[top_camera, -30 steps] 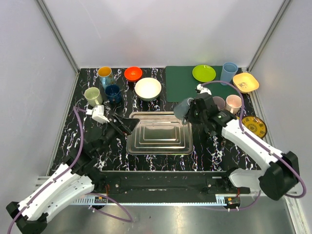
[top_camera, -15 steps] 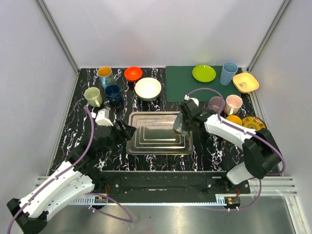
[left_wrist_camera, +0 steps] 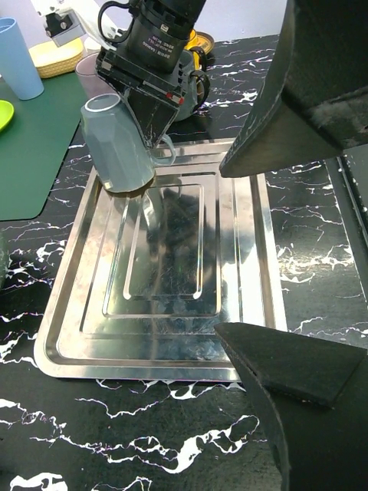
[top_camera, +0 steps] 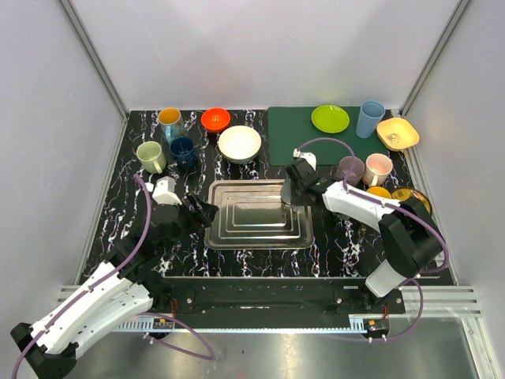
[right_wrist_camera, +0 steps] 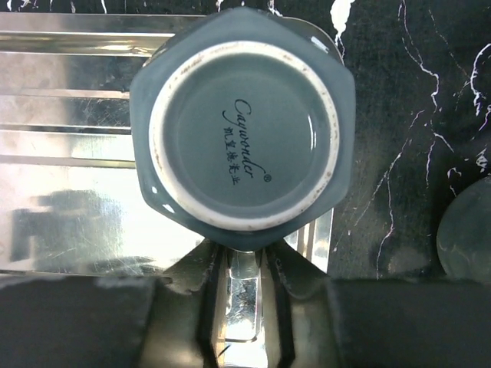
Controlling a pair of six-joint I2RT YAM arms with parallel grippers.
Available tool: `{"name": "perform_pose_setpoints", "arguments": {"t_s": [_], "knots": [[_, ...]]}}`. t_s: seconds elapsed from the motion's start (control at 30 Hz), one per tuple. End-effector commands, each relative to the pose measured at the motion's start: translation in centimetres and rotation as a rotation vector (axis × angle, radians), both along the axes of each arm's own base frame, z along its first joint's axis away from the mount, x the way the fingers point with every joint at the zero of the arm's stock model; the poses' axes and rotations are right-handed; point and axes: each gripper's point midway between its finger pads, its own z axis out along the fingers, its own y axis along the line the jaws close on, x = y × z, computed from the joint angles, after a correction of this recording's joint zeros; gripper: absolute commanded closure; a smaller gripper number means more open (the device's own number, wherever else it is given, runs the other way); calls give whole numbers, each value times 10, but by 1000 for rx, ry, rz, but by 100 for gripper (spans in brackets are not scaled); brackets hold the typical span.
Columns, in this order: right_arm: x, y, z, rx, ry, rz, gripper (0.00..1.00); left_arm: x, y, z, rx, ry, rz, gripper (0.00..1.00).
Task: Turn the mug right side up
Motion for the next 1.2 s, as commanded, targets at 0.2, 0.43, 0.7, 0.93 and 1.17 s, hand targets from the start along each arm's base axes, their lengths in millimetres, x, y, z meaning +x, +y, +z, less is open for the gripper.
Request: {"name": "perform_pose_setpoints", "arguments": {"t_s": [0.2, 0.43, 0.7, 0.93, 1.17], "knots": [[-6, 2, 39, 62, -92, 2, 26, 9, 13, 10, 65, -28, 60, 18], [-35, 37, 159, 390, -299, 151, 15, 41, 83, 31, 322, 20, 313, 7], [-56, 40, 203, 488, -377, 249, 16, 111, 163, -7, 352, 278, 440, 1], [-69, 42, 196, 525, -349, 286, 17, 178, 188, -17, 337, 297, 444, 12], [-74, 36, 199, 521, -374, 299, 17, 215, 201, -53, 338, 331, 430, 24]]}}
